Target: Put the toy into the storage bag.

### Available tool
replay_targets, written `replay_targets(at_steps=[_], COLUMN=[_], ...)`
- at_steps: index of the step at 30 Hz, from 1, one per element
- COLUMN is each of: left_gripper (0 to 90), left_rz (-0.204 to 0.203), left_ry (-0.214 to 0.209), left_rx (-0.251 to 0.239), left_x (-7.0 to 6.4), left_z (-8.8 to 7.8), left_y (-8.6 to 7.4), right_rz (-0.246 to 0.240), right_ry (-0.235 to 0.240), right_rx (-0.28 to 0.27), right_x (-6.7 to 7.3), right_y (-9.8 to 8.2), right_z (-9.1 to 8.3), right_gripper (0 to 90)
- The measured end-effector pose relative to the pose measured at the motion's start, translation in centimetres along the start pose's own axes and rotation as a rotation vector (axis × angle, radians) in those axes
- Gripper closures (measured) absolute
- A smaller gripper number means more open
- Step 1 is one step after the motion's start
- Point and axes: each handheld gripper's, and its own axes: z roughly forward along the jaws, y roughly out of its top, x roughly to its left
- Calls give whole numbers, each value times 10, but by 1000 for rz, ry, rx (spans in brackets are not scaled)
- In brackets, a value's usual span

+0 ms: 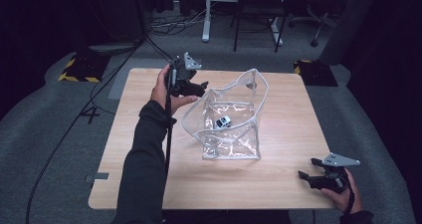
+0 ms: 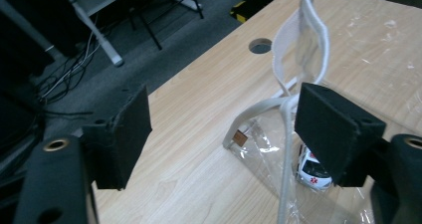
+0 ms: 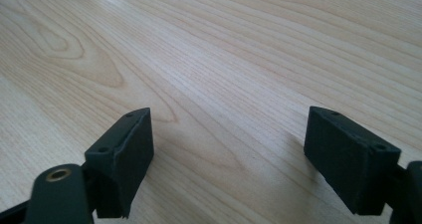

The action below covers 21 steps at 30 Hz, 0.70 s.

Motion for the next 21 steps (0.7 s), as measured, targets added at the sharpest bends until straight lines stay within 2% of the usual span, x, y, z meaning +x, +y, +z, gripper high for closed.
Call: replay_targets(at_steps=[2,7,10,12,13,17,20,21], left_gripper=[204,196,196,197,197,197,197,197], left_rz=[-21,-15,-38,-31,-9,-29,-23,-34], left_ry=[3,29,41,56,59,73,76,78], left_rx=[-15,-14,-32,-27,1,3,17,7], left_x=[2,6,9,12,15,19,23,23], left_z=[-1,-5,-7,-9,-11,-14,-16,-15], left_y=[-3,-7,-11,-14,-15,-21,-26,-28], right_rz=[-1,1,-1,-3,-2,-2,-1,-2], right_ry=[1,0,1,1,1,1,1,1], right_rx=[1,0,0,1,1,1,0,1], right_x=[0,0,0,0,0,0,0,0], right_y=[0,0,0,0,0,0,0,0], right_z=[0,0,0,0,0,0,0,0], right_gripper=[197,197,197,197,197,197,197,197])
